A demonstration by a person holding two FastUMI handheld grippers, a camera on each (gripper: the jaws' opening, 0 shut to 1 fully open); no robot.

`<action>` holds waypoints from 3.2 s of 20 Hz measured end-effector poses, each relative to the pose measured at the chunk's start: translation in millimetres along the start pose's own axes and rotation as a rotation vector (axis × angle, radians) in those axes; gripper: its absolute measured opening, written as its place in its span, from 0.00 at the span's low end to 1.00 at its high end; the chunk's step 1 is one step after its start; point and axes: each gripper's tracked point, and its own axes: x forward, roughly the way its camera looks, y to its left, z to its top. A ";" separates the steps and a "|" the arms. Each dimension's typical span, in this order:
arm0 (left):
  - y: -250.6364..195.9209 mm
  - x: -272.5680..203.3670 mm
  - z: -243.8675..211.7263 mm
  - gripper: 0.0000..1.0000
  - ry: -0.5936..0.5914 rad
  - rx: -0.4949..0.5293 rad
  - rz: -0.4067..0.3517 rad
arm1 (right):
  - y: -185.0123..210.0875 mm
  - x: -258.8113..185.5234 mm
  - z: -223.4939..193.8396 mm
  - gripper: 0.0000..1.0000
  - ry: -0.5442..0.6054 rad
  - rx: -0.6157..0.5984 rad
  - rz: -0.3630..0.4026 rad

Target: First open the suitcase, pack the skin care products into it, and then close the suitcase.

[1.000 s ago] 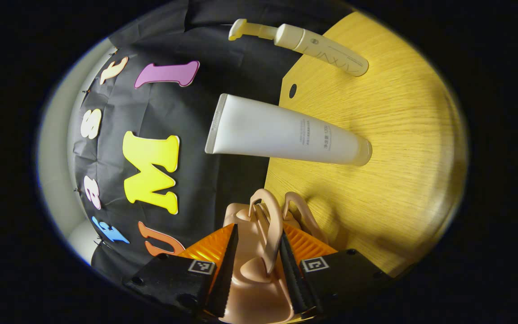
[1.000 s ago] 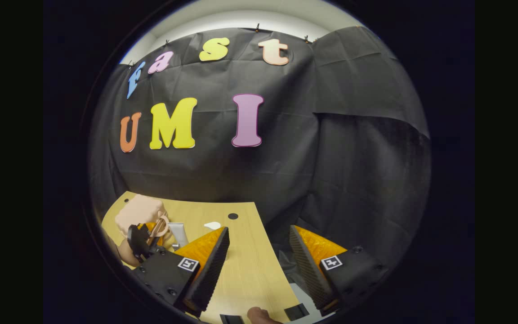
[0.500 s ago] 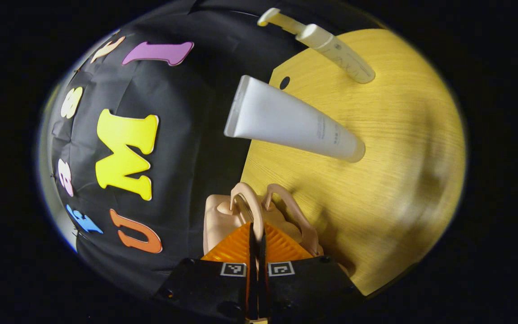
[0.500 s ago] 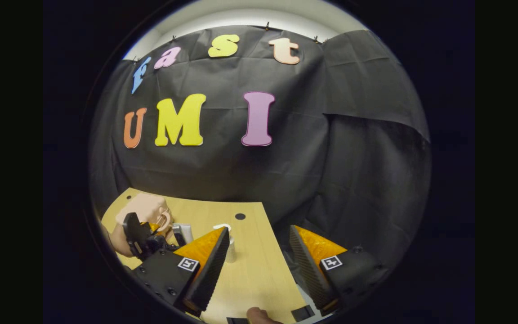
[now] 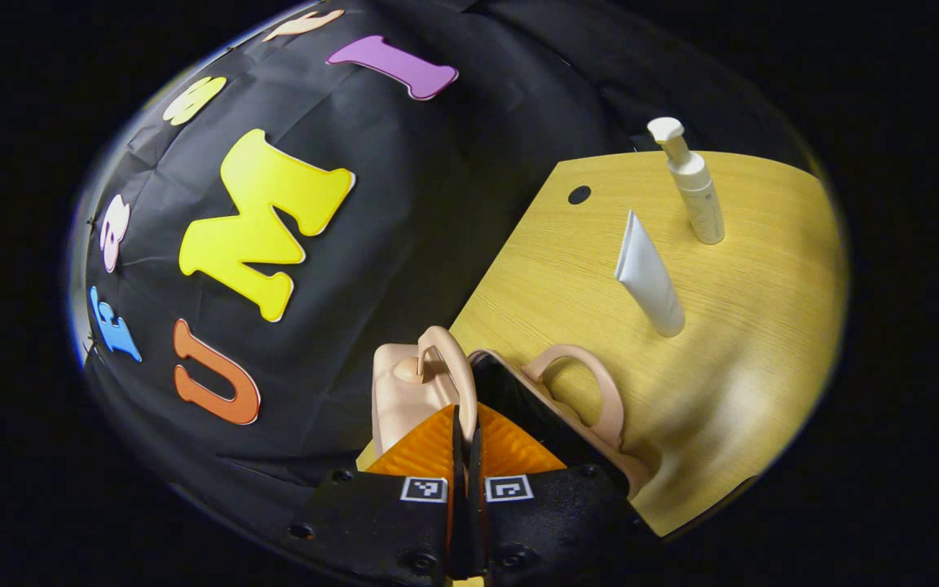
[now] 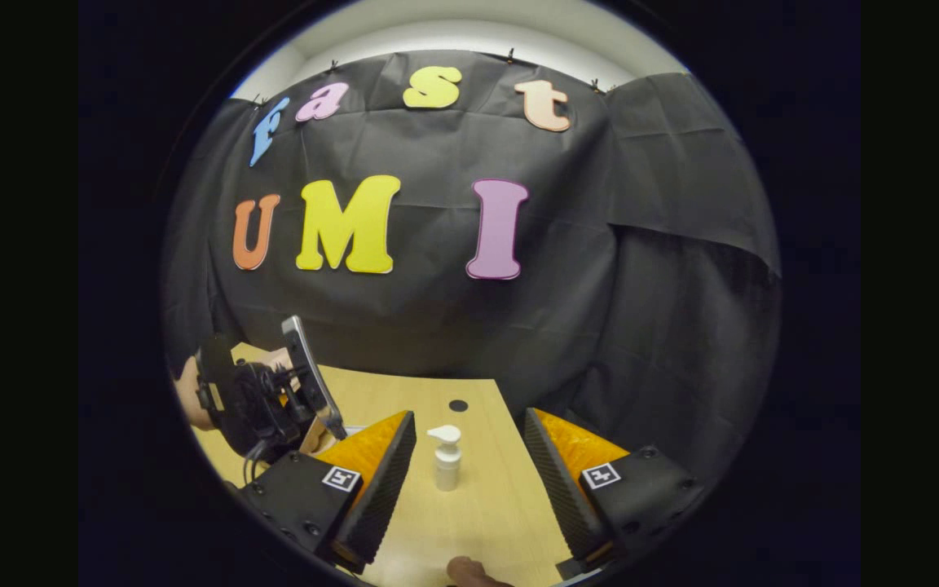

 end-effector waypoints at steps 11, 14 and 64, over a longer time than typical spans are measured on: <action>118.3 -31.0 -45.1 0.03 -0.043 -0.239 0.083 | 78.4 -4.5 12.0 0.80 -0.038 -0.039 0.043; 152.6 -32.0 -71.7 0.03 -0.031 -0.281 0.133 | 99.3 -1.9 12.9 0.80 -0.034 -0.054 0.064; 138.9 18.7 -330.5 0.99 0.205 -0.628 0.071 | 79.8 12.1 -57.2 0.79 0.139 -0.126 0.098</action>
